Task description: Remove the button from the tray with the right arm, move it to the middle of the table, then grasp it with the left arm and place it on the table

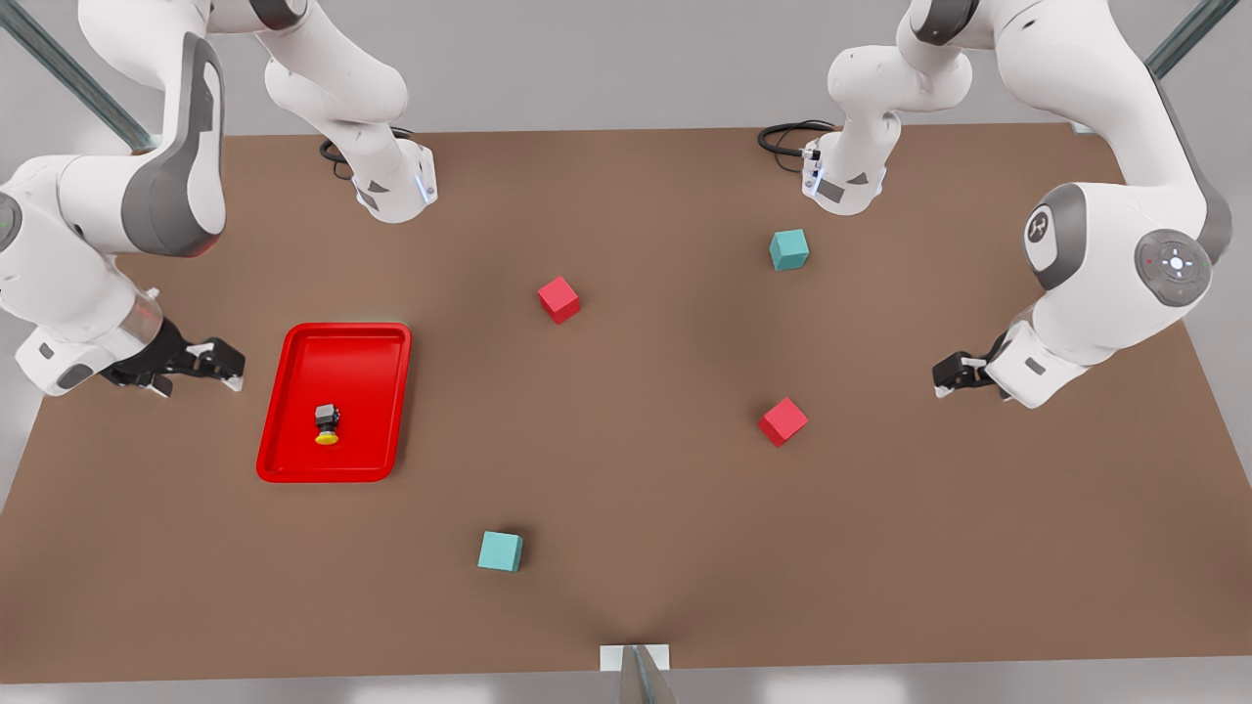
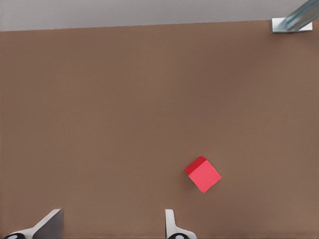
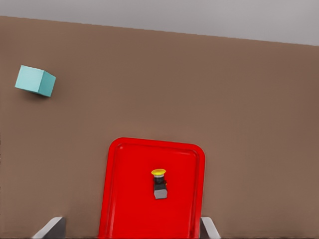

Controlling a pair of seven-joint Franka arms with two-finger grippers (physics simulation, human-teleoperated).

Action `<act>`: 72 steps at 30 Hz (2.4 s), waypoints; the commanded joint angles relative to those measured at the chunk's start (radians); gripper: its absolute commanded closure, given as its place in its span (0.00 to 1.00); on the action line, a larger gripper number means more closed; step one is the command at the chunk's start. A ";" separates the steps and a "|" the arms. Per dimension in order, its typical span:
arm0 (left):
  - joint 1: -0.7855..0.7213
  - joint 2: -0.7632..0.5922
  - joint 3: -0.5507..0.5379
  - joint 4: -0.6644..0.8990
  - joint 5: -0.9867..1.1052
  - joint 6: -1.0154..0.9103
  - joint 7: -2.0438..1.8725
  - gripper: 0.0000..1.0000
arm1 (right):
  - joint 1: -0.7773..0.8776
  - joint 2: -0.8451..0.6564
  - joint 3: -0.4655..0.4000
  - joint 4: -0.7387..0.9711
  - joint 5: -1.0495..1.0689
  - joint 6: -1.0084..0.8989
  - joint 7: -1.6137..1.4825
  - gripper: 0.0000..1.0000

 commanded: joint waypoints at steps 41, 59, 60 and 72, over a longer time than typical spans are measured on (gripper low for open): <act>-0.048 0.066 -0.112 -0.009 0.008 -0.045 -0.159 0.00 | -0.069 0.279 -0.032 -0.772 -0.060 0.992 -0.276 0.08; -0.048 0.069 -0.114 -0.010 0.008 -0.045 -0.155 0.00 | -0.074 0.260 -0.032 -0.805 -0.062 0.994 -0.296 0.19; -0.048 0.068 -0.114 -0.010 0.008 -0.045 -0.156 0.00 | -0.077 0.263 -0.032 -0.807 -0.062 0.994 -0.296 0.20; -0.048 0.071 -0.112 -0.010 0.015 -0.045 -0.164 0.00 | -0.072 0.226 -0.030 -0.793 -0.069 0.983 -0.310 0.41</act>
